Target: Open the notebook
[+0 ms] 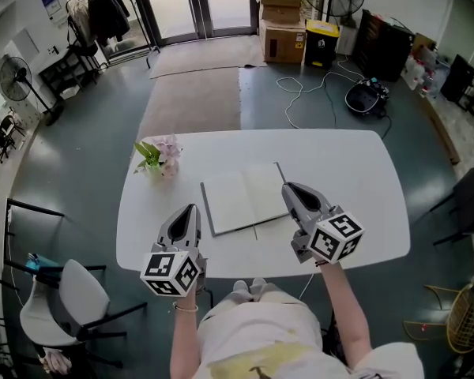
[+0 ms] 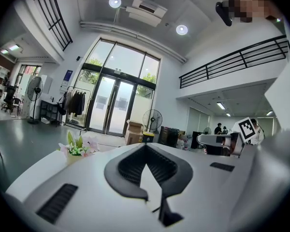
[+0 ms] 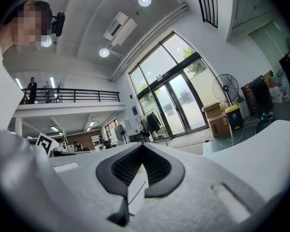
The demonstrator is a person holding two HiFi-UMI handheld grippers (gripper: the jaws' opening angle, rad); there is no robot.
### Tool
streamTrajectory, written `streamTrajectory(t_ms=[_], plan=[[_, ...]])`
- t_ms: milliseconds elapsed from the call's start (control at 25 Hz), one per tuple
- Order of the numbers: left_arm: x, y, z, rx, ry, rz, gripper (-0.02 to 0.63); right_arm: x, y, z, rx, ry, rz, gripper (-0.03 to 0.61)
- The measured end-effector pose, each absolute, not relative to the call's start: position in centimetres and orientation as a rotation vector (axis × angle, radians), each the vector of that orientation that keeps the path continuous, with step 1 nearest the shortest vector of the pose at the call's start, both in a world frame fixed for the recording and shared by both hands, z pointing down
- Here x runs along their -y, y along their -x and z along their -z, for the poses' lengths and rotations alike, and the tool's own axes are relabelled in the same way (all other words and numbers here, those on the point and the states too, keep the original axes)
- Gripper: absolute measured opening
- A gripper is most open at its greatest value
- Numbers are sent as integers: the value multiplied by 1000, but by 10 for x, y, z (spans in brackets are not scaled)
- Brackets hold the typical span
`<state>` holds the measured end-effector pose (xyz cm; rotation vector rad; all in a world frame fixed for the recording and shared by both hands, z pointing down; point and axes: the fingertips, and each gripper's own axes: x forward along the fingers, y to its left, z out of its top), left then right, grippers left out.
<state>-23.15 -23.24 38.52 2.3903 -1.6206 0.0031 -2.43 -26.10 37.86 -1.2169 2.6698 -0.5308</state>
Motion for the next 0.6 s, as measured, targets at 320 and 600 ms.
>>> streamTrajectory(t_ms=[320,600], plan=[[228,250,-386,1700,-2354,-26,-2,268,19,-379,-2641,1373,435,6],[228,267,-383,1740,-2334,-25,-2,269,21,-379,-2646,1405,422,6]])
